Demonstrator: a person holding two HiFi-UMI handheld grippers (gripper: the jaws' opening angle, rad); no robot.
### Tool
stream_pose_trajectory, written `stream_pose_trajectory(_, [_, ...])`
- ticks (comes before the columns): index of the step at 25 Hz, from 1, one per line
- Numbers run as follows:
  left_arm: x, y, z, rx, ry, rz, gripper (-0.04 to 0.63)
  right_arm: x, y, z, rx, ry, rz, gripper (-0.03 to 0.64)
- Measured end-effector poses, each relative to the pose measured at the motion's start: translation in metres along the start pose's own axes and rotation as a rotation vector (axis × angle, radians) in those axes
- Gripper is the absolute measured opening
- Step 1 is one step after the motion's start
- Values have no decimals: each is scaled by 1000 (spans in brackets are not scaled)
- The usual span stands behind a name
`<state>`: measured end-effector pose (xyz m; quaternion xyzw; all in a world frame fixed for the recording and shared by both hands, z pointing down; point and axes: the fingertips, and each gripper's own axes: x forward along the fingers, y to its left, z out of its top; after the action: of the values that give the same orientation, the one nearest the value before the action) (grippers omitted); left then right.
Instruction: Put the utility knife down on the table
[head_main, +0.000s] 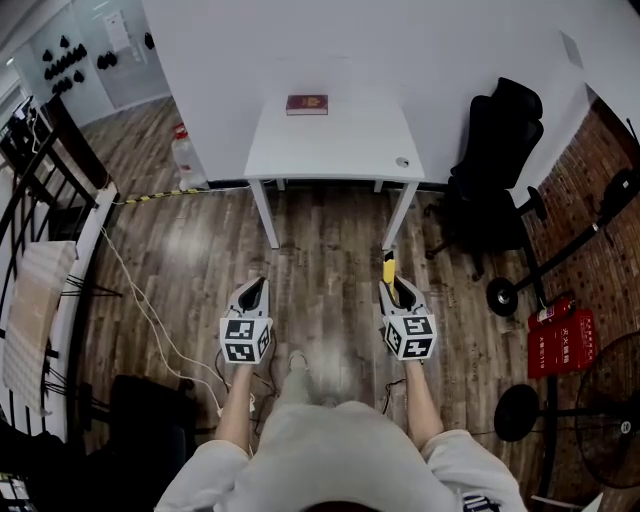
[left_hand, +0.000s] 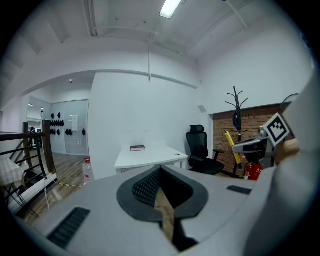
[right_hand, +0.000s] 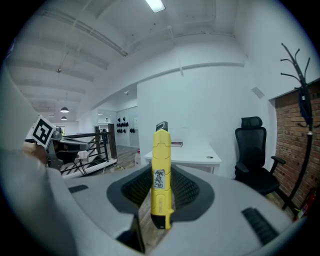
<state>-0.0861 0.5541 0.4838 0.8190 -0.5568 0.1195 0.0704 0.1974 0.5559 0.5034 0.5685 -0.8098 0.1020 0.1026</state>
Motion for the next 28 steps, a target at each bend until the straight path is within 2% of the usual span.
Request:
stream_pose_trajectory(7, [43, 25, 1, -14, 2, 0, 6, 47, -9, 6, -2, 8, 5, 110])
stream_pose_trajectory(14, [121, 59, 2, -38, 14, -30, 6, 121, -24, 18, -13, 30, -10, 110])
stream_pose_trajectory(28, [285, 168, 67, -46, 5, -69, 6, 303, -49, 97, -24, 35, -36, 110])
